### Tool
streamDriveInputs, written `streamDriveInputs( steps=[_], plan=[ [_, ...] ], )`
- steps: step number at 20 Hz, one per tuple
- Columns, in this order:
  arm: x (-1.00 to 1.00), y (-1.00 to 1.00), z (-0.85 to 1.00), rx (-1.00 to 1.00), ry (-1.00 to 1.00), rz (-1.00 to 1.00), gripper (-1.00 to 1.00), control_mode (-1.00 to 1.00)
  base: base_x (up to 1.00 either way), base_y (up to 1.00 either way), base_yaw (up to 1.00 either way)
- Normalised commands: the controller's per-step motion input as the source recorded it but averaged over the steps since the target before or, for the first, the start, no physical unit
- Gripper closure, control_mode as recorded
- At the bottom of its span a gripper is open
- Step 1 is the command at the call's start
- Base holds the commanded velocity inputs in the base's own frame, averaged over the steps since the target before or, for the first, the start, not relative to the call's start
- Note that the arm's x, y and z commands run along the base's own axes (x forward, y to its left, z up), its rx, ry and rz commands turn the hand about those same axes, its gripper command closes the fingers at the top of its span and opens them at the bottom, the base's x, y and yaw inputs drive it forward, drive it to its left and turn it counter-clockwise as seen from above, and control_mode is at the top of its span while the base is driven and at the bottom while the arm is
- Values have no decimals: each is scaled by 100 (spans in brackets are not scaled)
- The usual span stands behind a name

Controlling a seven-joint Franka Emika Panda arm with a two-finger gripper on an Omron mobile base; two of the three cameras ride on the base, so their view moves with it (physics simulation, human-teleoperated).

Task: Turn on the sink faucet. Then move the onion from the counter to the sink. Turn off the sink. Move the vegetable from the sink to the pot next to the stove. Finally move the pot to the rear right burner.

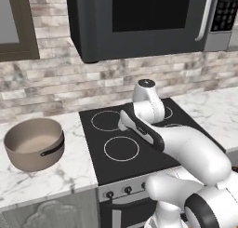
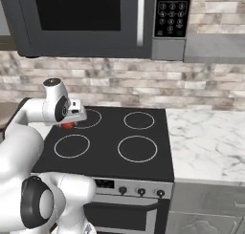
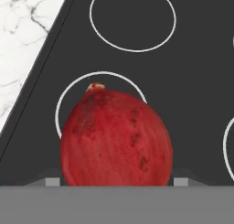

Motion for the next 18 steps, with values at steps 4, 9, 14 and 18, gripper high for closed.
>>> streamDriveInputs(
  steps=[4, 9, 14, 18],
  plan=[
    [0, 0, 0, 0, 0, 0, 100, 100, 52, -18, 3],
    [0, 0, 0, 0, 0, 0, 100, 100, 50, 0, 2],
    [0, 0, 0, 0, 0, 0, 100, 100, 31, 5, 0],
    [0, 0, 0, 0, 0, 0, 100, 100, 2, 0, 0]
  ],
)
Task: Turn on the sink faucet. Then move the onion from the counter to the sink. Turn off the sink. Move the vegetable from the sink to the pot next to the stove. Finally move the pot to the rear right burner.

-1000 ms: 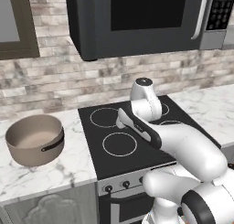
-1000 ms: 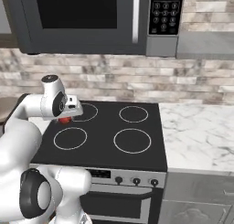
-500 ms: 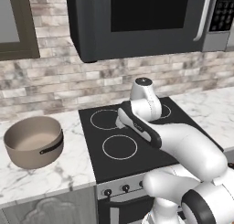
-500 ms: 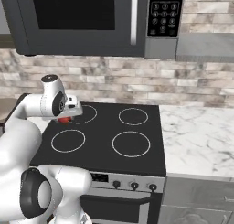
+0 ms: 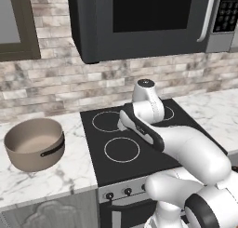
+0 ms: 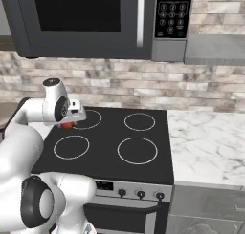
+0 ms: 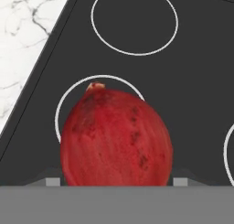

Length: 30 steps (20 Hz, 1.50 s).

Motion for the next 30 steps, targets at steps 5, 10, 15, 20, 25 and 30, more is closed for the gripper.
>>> streamDriveInputs(
  steps=[5, 10, 15, 20, 25, 30],
  plan=[
    [0, 43, 0, -1, 0, 0, 100, -100, 0, 0, 0],
    [0, 99, 0, -6, 0, 0, 100, -100, 0, 0, 0],
    [0, 74, 10, -1, -2, -1, 100, -100, 0, 0, 0],
    [0, 61, 18, 0, -7, 0, 100, -100, 0, 0, 0],
    [-1, 44, 36, 0, -8, 0, 100, -100, 0, 0, 0],
    [-1, 41, 51, 0, -6, 0, 100, -100, 0, 0, 0]
  ],
)
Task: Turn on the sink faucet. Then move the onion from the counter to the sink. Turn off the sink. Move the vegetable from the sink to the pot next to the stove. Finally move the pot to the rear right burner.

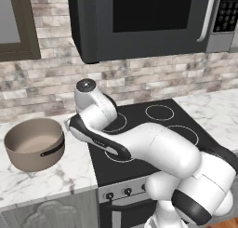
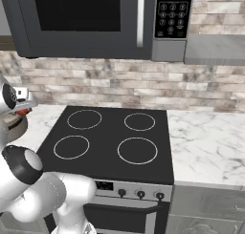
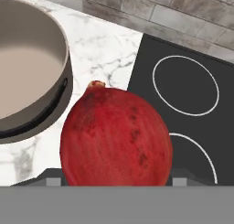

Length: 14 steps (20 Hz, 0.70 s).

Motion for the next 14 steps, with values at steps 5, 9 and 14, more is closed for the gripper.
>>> streamDriveInputs(
  steps=[5, 9, 14],
  plan=[
    [0, 60, 36, 0, 0, 0, 100, -100, 0, 0, 0],
    [0, 78, 7, 0, 0, 0, 100, -100, 0, 0, 0],
    [0, 75, 0, -2, 0, 0, 100, -100, 0, 0, 0]
  ],
)
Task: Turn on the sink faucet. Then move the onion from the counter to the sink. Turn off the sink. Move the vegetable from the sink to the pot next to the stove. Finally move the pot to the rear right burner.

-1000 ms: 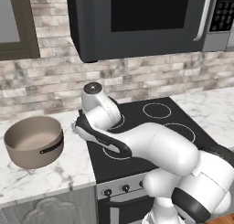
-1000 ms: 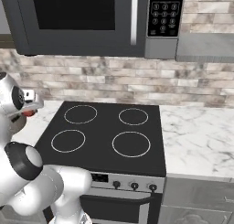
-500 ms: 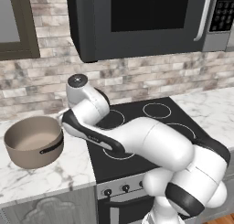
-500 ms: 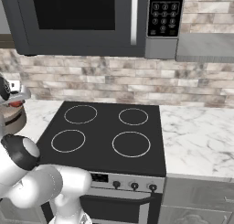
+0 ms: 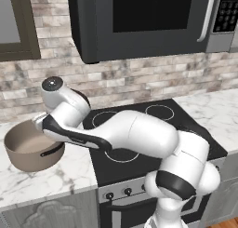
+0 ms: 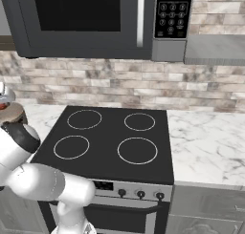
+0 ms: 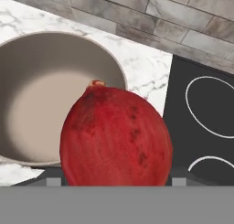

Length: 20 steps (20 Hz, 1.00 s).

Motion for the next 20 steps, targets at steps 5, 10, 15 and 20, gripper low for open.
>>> streamDriveInputs(
  steps=[5, 10, 15, 20],
  plan=[
    [11, 47, -16, -5, 2, 0, 100, -100, 0, 0, 0],
    [13, 4, -19, -3, 6, 0, 100, -100, 0, 0, 0],
    [13, 0, -29, 0, 6, 0, 100, -100, 0, 0, 0],
    [5, 2, -39, 0, 6, 0, 100, -100, 0, 0, 0]
  ],
)
